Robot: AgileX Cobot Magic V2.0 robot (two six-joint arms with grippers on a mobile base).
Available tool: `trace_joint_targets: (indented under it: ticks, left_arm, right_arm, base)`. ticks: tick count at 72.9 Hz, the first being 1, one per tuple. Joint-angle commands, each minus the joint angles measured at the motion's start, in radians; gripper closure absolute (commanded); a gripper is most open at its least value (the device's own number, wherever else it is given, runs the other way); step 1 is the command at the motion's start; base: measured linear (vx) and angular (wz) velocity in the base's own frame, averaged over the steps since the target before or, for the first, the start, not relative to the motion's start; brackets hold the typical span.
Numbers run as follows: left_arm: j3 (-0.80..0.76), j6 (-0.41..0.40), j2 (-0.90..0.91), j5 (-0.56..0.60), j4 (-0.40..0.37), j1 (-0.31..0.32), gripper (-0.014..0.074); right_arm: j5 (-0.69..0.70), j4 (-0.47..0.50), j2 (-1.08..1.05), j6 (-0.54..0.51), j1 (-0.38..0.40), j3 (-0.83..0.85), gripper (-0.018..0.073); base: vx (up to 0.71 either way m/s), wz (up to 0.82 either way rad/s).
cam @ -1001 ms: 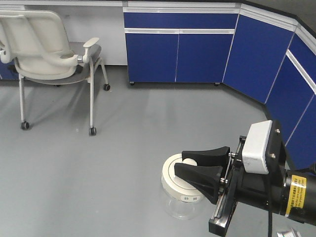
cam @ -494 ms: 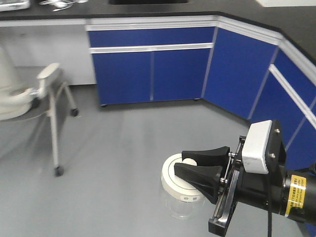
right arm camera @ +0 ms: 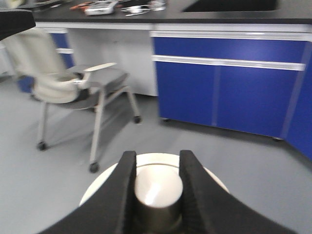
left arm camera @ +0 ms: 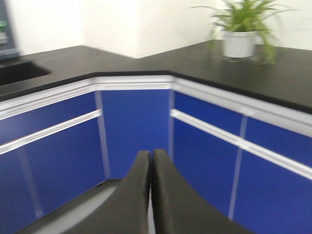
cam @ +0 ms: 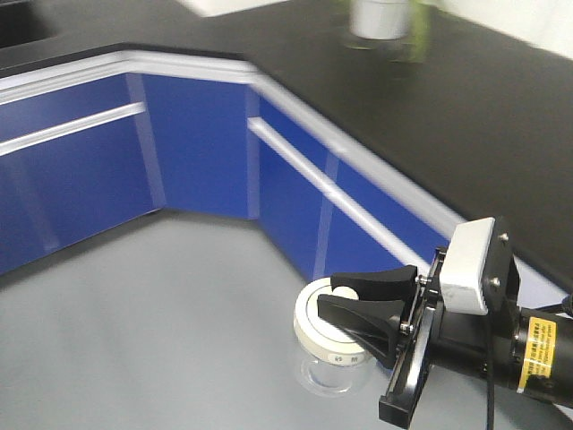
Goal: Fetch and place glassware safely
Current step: 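Carry the jar in the right gripper to the black lab bench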
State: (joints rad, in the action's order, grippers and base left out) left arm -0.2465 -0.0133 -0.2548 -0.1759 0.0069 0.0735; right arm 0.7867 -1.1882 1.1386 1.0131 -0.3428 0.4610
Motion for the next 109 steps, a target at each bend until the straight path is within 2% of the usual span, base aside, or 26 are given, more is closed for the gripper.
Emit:
trace_joint_targets:
  ticks: [1,65,109]
  left_arm:
    - [-0.028,-0.007,-0.010,0.072,-0.007,0.001,0.0603]
    - [-0.028,-0.007,-0.010,0.072,-0.007,0.001,0.0603]
    - [-0.028,-0.007,-0.010,0.072,-0.007,0.001,0.0603]
  right_arm:
    - [0.066,0.055,-0.014,-0.007,0.002,0.030,0.0560]
    - [0.064,0.055,-0.014,-0.007,0.002,0.030,0.0560]
    - [0.064,0.055,-0.014,-0.007,0.002,0.030,0.0560]
  base:
    - [0.24,-0.93]
    - [0.18,-0.75]
    - [0.11,-0.29]
